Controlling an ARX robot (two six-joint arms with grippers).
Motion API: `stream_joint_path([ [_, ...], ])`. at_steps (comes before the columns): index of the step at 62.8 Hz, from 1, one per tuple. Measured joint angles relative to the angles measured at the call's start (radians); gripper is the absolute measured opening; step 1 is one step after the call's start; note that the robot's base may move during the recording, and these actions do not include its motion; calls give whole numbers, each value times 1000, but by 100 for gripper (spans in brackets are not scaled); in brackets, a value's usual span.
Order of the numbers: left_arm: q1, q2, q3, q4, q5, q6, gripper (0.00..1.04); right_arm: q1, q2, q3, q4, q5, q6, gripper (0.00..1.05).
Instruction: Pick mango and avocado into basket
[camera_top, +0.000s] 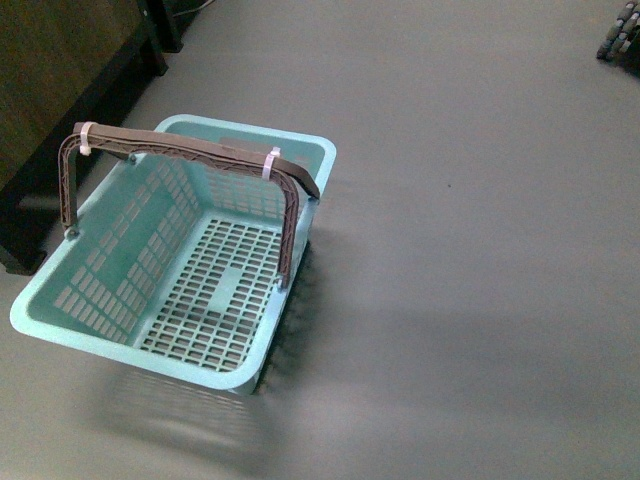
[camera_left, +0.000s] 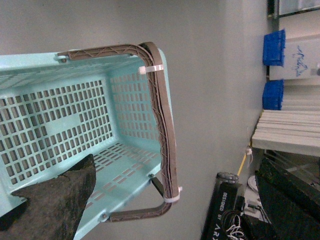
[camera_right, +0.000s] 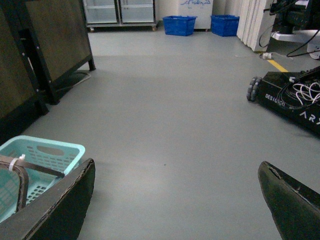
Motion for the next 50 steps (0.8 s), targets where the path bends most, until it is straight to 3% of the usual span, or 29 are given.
stream_joint_path([
  [24, -189, 636, 451, 78, -87, -130, 96, 0, 0, 0, 0, 0, 0, 96],
  [50, -206, 878, 752, 67, -106, -136, 96, 0, 0, 0, 0, 0, 0, 96],
])
